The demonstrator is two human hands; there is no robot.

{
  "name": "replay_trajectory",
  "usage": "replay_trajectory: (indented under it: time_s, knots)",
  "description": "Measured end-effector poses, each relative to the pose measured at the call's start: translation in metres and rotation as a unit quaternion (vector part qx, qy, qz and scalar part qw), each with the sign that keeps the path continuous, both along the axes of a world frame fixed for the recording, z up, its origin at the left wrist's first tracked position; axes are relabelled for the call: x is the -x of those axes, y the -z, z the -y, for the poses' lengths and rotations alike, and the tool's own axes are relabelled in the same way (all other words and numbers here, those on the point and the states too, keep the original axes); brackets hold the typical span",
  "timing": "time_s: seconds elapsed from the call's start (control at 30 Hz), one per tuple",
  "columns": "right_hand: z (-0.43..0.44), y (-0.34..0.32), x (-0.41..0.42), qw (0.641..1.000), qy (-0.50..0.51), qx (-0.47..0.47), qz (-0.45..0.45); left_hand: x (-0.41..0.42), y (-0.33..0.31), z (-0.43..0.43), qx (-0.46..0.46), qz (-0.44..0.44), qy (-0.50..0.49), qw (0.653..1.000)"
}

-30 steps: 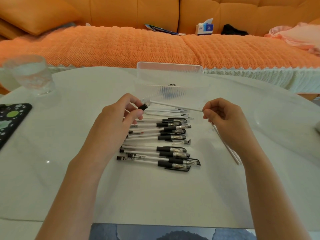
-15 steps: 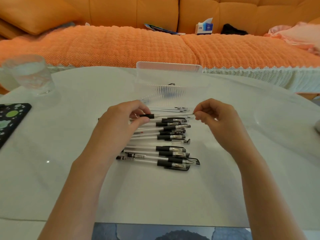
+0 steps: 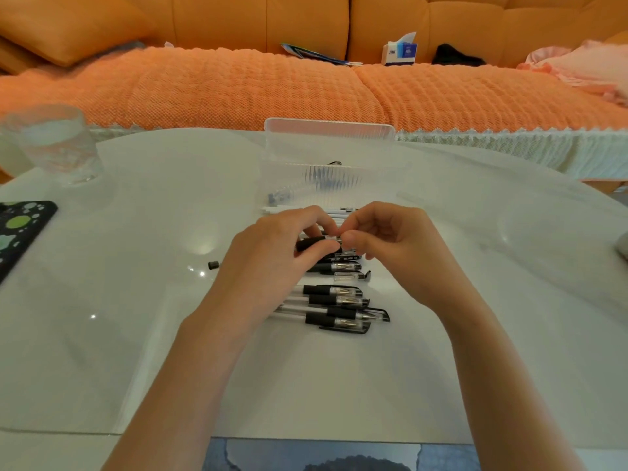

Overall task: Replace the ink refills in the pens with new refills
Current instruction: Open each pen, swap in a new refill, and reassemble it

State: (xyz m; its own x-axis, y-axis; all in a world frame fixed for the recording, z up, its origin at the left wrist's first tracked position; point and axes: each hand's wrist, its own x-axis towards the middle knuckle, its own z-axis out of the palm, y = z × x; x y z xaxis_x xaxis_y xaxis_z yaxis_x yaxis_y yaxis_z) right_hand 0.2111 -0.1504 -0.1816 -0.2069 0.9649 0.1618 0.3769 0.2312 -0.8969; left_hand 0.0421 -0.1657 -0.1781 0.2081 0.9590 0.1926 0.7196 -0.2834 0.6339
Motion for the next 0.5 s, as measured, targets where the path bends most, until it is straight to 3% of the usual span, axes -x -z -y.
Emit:
replay_trajectory:
  time_s: [0.1,0.27,0.5]
  knots:
    - [-0.0001,-0.0005,-0.0031,1.000,0.010,0.004,-0.018,-0.0022,-0.0015,0.0015,-0.008,-0.010,-0.003,1.000]
    - [0.0013,0.0007,-0.0038,0.999,0.005,0.001,0.052,-0.0032,-0.0010,0.0019,-0.008,-0.037,-0.006,0.999]
    - [0.0042,-0.0049,-0.0060,0.999,0.003,-0.033,0.042,-0.0038,0.0008,0.0002,0.013,-0.009,0.003,1.000]
